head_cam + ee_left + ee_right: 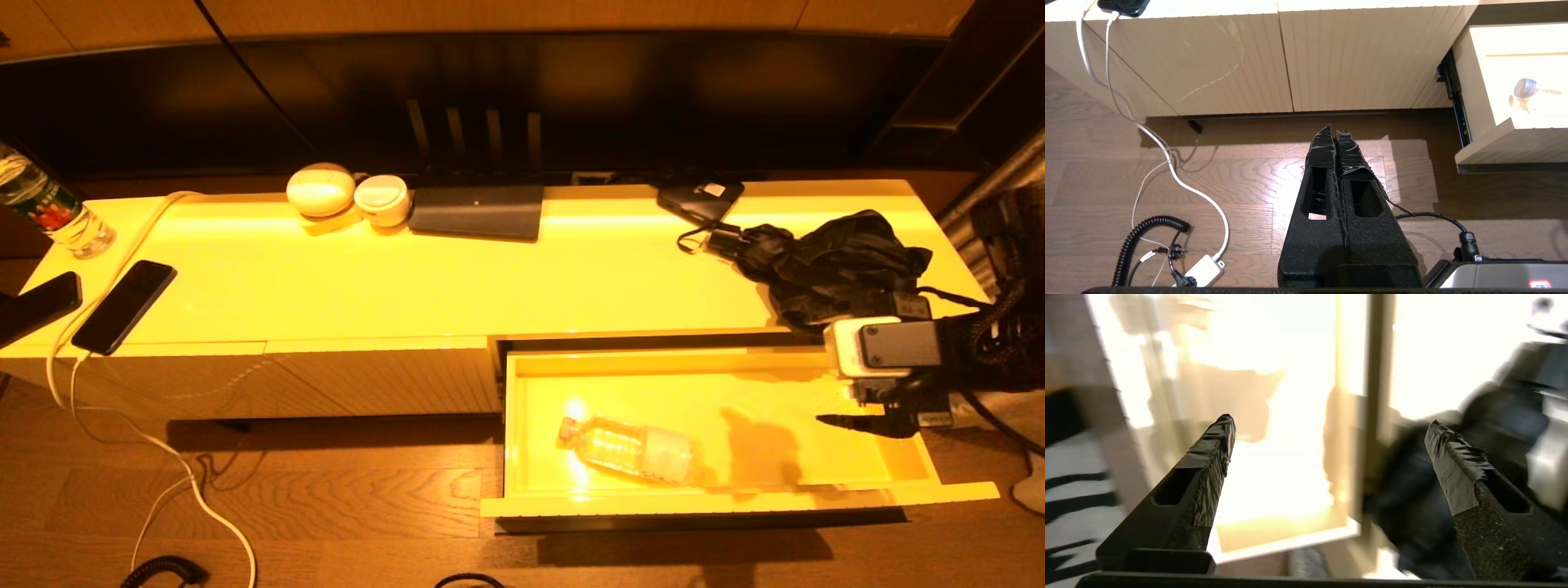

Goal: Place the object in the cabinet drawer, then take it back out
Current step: Take the mineral water out of the drawer and put it on the table

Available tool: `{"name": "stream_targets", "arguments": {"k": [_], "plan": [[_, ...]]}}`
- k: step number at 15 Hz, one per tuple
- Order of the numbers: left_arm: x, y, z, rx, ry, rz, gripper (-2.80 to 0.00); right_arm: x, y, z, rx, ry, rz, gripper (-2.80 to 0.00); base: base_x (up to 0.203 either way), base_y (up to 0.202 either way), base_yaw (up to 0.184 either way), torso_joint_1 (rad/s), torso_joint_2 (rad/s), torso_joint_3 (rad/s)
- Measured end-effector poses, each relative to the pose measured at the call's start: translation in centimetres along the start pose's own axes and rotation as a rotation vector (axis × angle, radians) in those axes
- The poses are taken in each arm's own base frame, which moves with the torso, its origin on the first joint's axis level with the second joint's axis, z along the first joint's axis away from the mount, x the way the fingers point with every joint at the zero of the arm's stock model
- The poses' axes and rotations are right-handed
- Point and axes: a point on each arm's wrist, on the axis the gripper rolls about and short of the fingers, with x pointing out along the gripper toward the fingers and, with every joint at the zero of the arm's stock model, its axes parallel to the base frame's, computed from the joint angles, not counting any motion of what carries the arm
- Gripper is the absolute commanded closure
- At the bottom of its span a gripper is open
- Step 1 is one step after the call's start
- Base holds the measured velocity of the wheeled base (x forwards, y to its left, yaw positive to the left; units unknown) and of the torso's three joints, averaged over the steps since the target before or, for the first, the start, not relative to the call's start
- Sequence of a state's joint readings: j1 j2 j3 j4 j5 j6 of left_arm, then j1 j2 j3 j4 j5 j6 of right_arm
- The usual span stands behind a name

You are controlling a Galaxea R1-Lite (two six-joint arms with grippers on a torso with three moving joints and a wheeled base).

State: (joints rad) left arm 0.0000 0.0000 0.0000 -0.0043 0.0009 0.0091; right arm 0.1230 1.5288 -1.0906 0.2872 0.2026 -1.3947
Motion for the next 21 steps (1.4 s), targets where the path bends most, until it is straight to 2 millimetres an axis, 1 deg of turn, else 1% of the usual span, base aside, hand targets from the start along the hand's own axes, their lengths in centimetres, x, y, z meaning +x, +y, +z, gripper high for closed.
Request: {"name": "stream_targets", "arguments": {"k": [3,6,10,12,15,18,21], "plan": [[0.0,0.0,0.0,0.000,0.000,0.000,0.00,3.6,0.6,-0.3,0.010,0.003,0.094,-2.80,0.000,0.000,0.000,0.000,0.00,0.000],[0.0,0.0,0.0,0.000,0.000,0.000,0.00,7.0,0.7,-0.8,0.042,0.010,0.134,-2.80,0.000,0.000,0.000,0.000,0.00,0.000],[0.0,0.0,0.0,0.000,0.000,0.000,0.00,10.2,1.2,-0.6,0.058,0.011,0.208,-2.80,0.000,0.000,0.000,0.000,0.00,0.000],[0.0,0.0,0.0,0.000,0.000,0.000,0.00,11.5,0.9,-0.1,0.047,0.001,0.220,-2.80,0.000,0.000,0.000,0.000,0.00,0.000],[0.0,0.0,0.0,0.000,0.000,0.000,0.00,12.9,-0.1,0.5,0.039,-0.006,0.238,-2.80,0.000,0.000,0.000,0.000,0.00,0.000],[0.0,0.0,0.0,0.000,0.000,0.000,0.00,13.6,-1.3,0.8,0.044,0.002,0.278,-2.80,0.000,0.000,0.000,0.000,0.00,0.000],[0.0,0.0,0.0,0.000,0.000,0.000,0.00,13.8,-2.5,1.1,0.053,0.013,0.323,-2.80,0.000,0.000,0.000,0.000,0.00,0.000]]}}
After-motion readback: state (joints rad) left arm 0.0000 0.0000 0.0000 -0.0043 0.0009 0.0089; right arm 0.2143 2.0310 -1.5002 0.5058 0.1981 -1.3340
